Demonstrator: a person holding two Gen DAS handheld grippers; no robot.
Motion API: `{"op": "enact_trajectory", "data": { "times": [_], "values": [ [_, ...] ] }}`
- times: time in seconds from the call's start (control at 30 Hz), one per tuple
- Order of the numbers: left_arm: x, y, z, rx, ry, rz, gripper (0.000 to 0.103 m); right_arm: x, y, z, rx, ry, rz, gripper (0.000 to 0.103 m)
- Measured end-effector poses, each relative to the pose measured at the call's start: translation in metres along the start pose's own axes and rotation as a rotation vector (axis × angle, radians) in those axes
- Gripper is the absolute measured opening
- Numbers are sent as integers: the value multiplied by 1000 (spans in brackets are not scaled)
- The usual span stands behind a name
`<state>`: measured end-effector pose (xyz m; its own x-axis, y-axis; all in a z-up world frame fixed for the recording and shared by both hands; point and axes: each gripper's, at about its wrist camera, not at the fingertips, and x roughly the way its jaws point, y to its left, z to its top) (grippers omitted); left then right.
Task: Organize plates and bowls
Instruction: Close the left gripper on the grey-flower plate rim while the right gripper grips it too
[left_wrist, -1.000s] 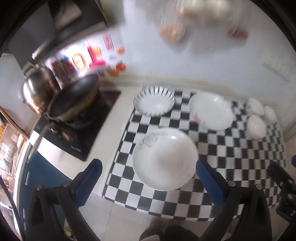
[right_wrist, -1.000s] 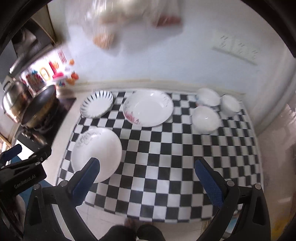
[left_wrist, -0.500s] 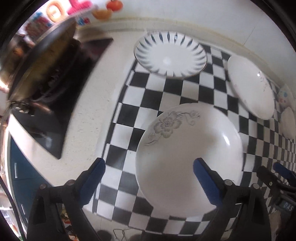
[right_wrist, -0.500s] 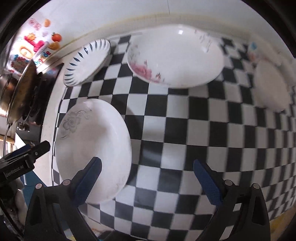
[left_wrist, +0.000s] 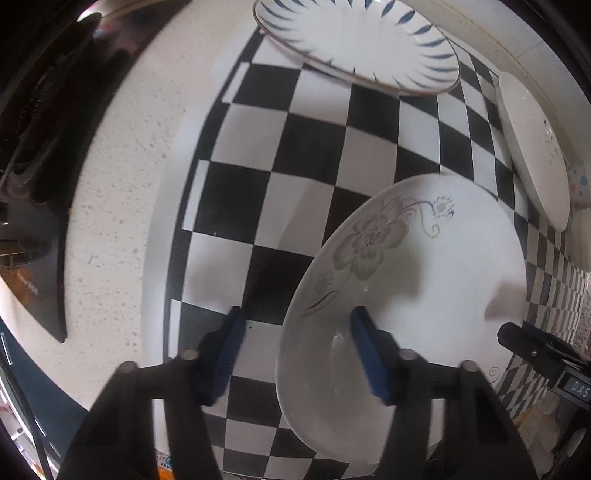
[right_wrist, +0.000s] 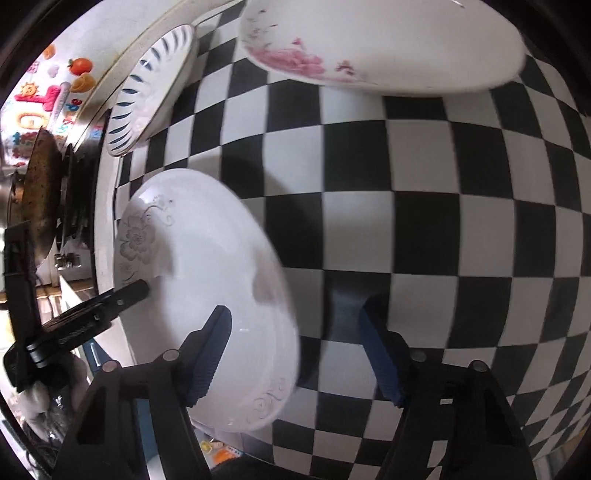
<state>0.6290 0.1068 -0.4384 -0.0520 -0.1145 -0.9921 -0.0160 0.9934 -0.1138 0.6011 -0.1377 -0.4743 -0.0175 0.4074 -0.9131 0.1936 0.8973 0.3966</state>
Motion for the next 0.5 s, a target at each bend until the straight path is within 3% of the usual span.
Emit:
{"op": "enact_trajectory", "data": {
  "times": [0.1, 0.13, 0.2, 0.23, 0.3, 0.37, 0.5],
  "values": [
    [-1, -2, -1, 8, -1, -20, 50, 5, 7, 1, -5, 15, 12, 69],
    [-1, -4, -1, 16, -1, -20, 50, 5, 8, 1, -5, 23, 33, 59],
    [2, -9, -1, 33, -4, -27, 44, 6, 8, 2, 14, 42, 62, 52],
    [1, -13, -2, 51, -4, -34, 42, 8, 10, 2, 17, 55, 87, 42],
    [1, -17, -2, 63, -12, -21, 43, 10, 12, 1, 17, 51, 56, 37],
    [1, -18, -3, 59, -14, -25, 42, 9, 14, -1, 4, 43, 17, 19],
    [-2, -19, -9, 72, -22, -26, 38, 10, 15, -4, 21, 31, 28, 19]
  ]
}}
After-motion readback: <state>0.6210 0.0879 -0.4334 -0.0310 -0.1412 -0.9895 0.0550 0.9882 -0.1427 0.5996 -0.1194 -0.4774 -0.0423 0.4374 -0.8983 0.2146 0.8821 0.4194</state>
